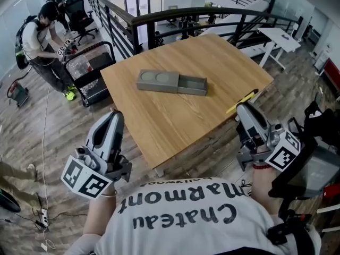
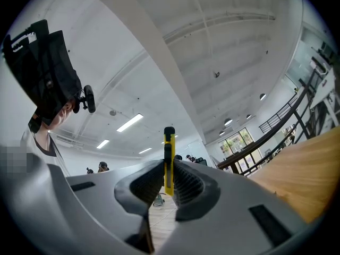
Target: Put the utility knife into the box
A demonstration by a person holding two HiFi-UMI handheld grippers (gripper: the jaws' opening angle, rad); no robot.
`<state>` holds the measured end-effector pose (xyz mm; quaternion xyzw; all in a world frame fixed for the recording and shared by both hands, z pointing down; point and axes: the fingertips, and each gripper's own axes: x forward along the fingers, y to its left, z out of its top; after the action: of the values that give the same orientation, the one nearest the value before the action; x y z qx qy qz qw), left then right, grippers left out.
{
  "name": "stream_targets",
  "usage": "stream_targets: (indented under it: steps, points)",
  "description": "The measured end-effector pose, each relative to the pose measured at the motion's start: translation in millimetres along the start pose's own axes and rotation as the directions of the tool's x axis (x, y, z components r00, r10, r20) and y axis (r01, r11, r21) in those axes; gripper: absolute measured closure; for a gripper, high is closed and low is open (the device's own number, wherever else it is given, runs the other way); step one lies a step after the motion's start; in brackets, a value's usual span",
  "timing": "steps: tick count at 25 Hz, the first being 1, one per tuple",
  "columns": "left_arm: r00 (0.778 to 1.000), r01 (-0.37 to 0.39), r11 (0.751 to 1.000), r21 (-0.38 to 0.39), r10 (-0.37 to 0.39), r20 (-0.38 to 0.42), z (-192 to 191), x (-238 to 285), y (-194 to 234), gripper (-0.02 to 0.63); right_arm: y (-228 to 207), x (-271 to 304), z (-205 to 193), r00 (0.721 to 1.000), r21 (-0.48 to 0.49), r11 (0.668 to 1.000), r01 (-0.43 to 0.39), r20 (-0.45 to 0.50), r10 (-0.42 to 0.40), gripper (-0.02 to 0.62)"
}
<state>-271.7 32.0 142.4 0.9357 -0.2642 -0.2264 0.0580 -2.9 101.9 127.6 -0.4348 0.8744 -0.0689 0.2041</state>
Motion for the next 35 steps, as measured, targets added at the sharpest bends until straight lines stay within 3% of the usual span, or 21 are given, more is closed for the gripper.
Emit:
stream_targets:
  steps: [7, 14, 23, 30, 35]
  points:
    - [0.999, 0.012, 1.000, -0.009, -0.013, -0.030, -16, -4, 23, 0.600, -9, 0, -24, 0.999, 0.015, 0.999, 0.045, 0.008, -0.045, 0.540]
    - [0.995, 0.046, 0.998, -0.037, -0.049, -0.089, -38, 0, 13, 0.600, -18, -4, -37, 0.997, 0.028, 0.997, 0.077, -0.033, -0.076, 0.540]
    - [0.988, 0.002, 0.996, -0.094, -0.017, -0.155, -69, 9, 24, 0.600, -47, 3, -58, 0.994, 0.129, 0.989, 0.076, -0.086, -0.065, 0.540]
    - [0.991, -0.049, 0.994, -0.102, 0.035, -0.127, -76, 28, 33, 0.600, -71, 22, -51, 0.996, 0.140, 0.990, 0.010, -0.094, 0.003, 0.540]
    - [0.990, -0.060, 0.990, -0.126, 0.043, -0.137, -96, 70, 34, 0.600, -118, 12, -37, 0.995, 0.171, 0.984, 0.038, -0.098, -0.021, 0.540]
